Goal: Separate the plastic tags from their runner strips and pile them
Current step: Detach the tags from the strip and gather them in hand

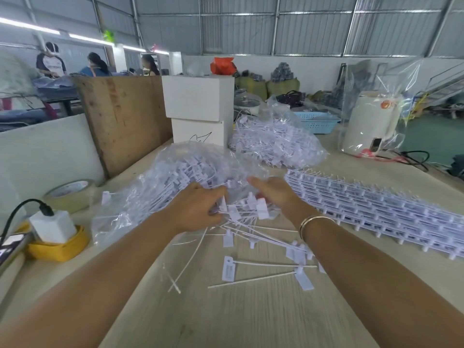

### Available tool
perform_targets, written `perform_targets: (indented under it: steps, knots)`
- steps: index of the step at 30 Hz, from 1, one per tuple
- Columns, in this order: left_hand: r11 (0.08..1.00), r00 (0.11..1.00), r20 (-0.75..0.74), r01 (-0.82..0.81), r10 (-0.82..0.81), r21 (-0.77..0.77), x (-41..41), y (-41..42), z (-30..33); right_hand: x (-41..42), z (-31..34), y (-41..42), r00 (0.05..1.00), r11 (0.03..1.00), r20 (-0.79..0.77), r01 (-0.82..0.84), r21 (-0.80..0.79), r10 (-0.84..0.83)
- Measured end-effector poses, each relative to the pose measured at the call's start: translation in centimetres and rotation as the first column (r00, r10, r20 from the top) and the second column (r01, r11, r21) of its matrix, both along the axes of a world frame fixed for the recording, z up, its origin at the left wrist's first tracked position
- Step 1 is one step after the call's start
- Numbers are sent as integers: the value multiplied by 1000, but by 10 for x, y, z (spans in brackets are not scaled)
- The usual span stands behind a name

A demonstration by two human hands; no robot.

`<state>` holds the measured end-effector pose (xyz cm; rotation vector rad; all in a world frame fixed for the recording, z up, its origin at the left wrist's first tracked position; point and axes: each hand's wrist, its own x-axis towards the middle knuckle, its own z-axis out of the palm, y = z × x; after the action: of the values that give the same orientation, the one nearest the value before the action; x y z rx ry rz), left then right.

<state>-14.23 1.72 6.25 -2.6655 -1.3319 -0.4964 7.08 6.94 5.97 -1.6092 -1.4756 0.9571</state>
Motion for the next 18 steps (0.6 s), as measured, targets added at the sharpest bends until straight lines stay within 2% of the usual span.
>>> perform_targets:
  steps: [3, 5, 7, 9, 11, 13, 14, 15, 16, 18]
  knots:
    - [989, 968, 247, 65, -31, -132, -9, -3, 2, -1, 1, 7, 995, 996, 64, 83, -15, -82]
    - [991, 939, 339, -11, 55, -131, -16, -2, 5, 8, -4, 7, 994, 993, 56, 95, -68, -91]
    - [985, 963, 208, -174, 173, -15, -20, 3, 8, 15, -8, 2, 984, 991, -142, 97, -95, -110]
    - [949, 949, 64, -312, 308, 51, -19, 10, 10, 16, -9, -6, 885, 987, -441, 114, -111, -152]
    - [881, 880, -56, -465, 471, 93, -11, 15, 8, 12, -11, -9, 786, 980, -585, 145, -139, -199]
    - [828, 766, -315, -513, 560, 227, 0, 18, -2, 6, -12, -11, 813, 980, -548, 156, -120, -196]
    - [828, 717, -415, -503, 560, 249, 6, 18, -9, 4, -12, -12, 864, 984, -471, 154, -91, -179]
    - [841, 704, -465, -491, 536, 227, 9, 18, -16, 2, -13, -13, 914, 987, -373, 155, -50, -163]
    - [859, 725, -472, -484, 501, 170, 10, 19, -20, 0, -13, -12, 947, 988, -285, 155, -2, -149]
    - [879, 834, -335, -475, 438, -34, 7, 22, -20, -2, -12, -14, 990, 975, -103, 116, 188, -98]
